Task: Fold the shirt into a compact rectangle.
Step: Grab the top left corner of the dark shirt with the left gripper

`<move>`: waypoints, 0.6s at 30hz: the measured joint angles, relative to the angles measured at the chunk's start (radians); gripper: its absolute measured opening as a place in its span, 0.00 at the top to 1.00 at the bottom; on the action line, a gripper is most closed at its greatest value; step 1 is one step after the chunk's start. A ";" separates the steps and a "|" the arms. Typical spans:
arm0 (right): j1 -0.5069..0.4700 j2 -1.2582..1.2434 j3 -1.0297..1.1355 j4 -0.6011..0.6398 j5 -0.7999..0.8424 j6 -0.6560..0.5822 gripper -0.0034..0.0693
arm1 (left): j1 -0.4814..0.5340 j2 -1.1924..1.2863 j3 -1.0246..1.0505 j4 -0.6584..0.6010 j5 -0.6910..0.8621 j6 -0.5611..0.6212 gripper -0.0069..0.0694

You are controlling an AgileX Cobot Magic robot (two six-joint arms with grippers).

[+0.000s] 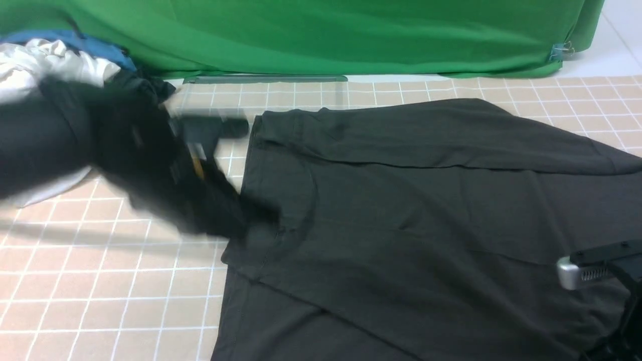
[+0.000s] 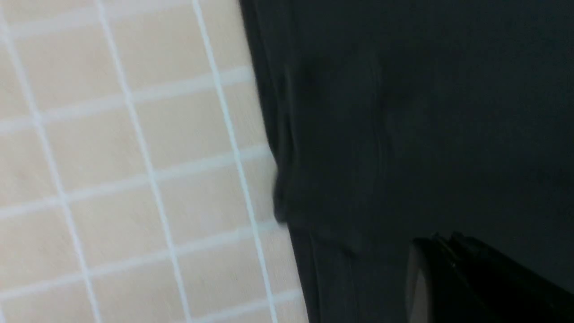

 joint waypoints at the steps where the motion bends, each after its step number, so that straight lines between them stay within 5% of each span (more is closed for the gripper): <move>1: 0.000 -0.004 0.000 0.000 0.003 0.000 0.29 | 0.015 0.004 -0.013 -0.003 0.000 0.000 0.89; 5: 0.000 -0.101 0.000 -0.001 0.000 -0.011 0.44 | 0.117 0.142 -0.276 -0.031 0.046 0.050 0.89; 10: 0.000 -0.316 0.000 0.022 -0.081 -0.031 0.83 | 0.127 0.378 -0.526 -0.034 0.070 0.068 0.87; 18: 0.000 -0.493 0.000 0.022 -0.085 -0.031 0.90 | 0.126 0.698 -0.808 0.036 0.132 0.032 0.56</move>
